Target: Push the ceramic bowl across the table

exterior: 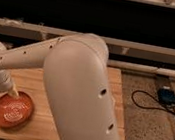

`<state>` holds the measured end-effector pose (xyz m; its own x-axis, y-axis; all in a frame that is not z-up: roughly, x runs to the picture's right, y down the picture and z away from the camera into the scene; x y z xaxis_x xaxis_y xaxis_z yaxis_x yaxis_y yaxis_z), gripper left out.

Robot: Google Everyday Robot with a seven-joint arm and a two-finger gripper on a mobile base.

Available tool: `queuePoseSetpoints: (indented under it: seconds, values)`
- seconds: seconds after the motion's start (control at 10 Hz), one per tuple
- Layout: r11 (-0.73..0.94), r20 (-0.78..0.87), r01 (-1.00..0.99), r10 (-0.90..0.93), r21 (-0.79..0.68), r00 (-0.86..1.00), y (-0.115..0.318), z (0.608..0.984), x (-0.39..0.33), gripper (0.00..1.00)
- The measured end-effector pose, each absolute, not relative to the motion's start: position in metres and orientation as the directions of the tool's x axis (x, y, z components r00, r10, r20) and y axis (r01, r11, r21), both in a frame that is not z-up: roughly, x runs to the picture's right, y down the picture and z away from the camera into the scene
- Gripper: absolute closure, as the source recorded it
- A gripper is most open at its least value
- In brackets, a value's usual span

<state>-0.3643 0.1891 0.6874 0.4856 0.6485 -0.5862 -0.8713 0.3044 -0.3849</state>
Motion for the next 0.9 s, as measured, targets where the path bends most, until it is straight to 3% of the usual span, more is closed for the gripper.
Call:
queuePoseSetpoints:
  seconds: [0.9]
  values:
    - [0.305,-0.647,-0.861,0.569,-0.407,0.507,0.232,0.752,-0.359,0.35]
